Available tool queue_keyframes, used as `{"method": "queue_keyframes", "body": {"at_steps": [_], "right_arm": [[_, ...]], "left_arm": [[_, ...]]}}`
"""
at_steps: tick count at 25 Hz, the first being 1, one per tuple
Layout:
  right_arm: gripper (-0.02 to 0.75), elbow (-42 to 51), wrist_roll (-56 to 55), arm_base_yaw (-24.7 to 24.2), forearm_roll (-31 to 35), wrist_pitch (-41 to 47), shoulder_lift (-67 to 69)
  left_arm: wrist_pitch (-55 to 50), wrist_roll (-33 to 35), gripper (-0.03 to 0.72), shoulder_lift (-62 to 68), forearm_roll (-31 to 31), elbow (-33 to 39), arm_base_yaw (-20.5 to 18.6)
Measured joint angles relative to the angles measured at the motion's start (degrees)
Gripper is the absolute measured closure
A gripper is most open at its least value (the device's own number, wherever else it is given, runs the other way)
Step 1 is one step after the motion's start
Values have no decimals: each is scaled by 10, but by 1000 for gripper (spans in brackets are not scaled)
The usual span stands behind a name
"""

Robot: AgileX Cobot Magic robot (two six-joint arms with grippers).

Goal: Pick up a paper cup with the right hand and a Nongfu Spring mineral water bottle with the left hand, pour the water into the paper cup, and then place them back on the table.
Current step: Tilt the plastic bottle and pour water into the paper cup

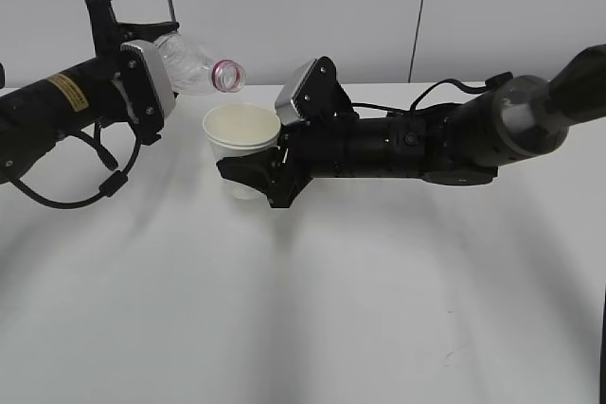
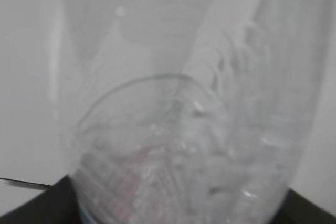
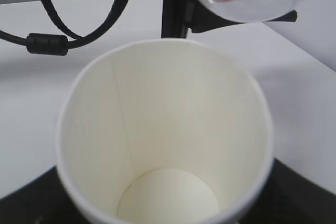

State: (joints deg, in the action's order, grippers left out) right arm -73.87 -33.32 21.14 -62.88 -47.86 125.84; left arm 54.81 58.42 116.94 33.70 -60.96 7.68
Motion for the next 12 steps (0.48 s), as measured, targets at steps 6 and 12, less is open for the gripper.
{"method": "queue_keyframes", "body": {"at_steps": [6, 12], "right_arm": [[246, 0, 0, 0, 4, 0, 0], [246, 0, 0, 0, 9, 14, 0]], "left_arm": [[1, 10, 281, 0, -4, 0, 0], [10, 13, 283, 0, -4, 0, 0]]}}
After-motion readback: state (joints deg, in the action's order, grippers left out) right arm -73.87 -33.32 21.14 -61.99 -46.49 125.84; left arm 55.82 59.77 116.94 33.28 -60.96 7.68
